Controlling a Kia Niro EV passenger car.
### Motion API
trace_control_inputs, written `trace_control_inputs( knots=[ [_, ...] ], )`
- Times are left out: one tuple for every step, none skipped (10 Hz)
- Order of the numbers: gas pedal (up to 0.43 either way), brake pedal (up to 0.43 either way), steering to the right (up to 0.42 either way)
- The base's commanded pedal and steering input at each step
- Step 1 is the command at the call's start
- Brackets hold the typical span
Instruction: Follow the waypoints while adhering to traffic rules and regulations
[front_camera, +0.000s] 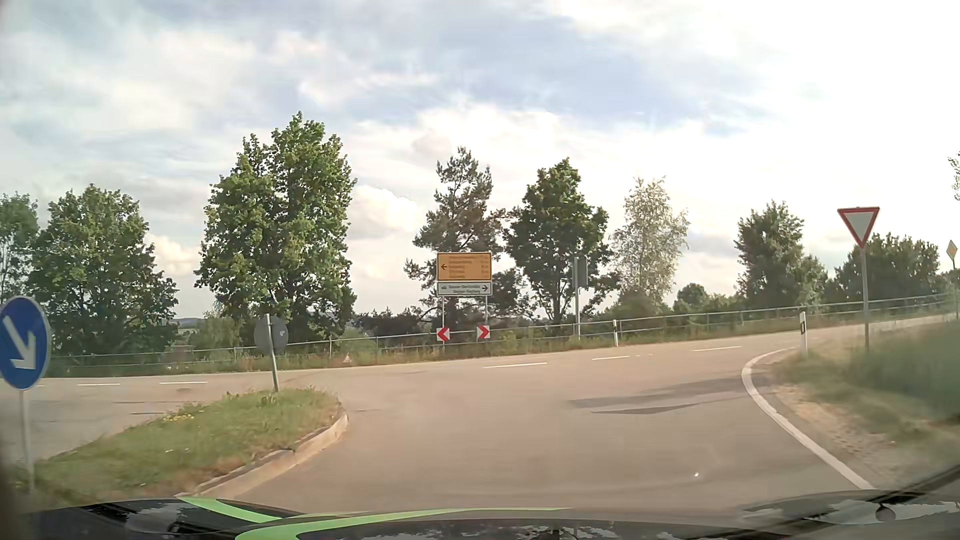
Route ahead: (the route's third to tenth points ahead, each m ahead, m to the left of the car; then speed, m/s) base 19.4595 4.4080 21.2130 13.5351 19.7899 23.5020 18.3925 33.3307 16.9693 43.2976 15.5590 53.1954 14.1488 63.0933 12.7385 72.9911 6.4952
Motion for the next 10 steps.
trace_control_inputs(
  knots=[
    [0.0,0.201,0.015],
    [0.0,0.195,0.0],
    [0.0,0.183,-0.013],
    [0.0,0.183,-0.02],
    [0.0,0.195,-0.021],
    [0.0,0.195,-0.027],
    [0.0,0.207,-0.034],
    [0.0,0.207,-0.044],
    [0.0,0.213,-0.053],
    [0.0,0.22,-0.066]
  ],
)
